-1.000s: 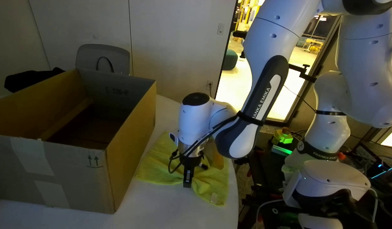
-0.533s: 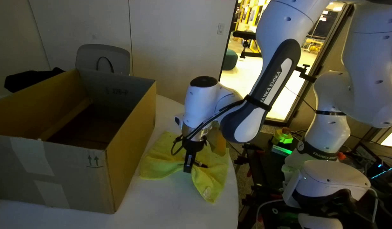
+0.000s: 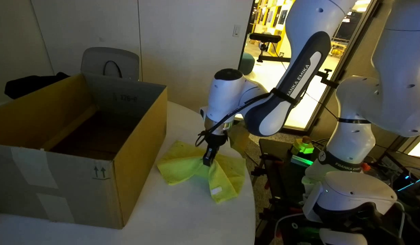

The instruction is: Put the marker on the yellow cloth then fold up the cloth and put it into the box

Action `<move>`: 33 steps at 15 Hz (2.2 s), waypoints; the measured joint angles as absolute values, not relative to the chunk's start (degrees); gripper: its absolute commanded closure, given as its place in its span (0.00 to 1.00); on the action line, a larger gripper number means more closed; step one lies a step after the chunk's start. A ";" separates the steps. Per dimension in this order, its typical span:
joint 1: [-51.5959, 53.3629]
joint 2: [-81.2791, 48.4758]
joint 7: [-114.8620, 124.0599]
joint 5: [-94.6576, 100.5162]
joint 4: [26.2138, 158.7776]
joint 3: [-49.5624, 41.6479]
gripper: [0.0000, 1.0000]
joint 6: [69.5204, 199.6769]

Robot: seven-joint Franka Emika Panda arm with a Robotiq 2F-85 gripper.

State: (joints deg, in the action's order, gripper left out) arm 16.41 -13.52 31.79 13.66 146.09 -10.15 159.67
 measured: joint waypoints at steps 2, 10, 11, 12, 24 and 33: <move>16.31 -12.85 36.02 15.81 146.69 -11.84 0.96 158.77; 13.61 -12.54 46.98 19.98 147.77 -13.62 0.48 156.78; 13.23 -12.54 47.26 19.97 147.89 -13.50 0.39 156.78; 12.91 -12.54 47.55 19.97 147.99 -13.41 0.32 156.78; 9.38 -10.01 44.06 18.63 154.64 -10.23 0.00 160.03; 3.19 -9.21 21.82 -0.39 157.62 -3.29 0.00 162.71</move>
State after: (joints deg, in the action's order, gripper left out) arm 3.19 -9.21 21.82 -0.39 157.62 -3.29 162.71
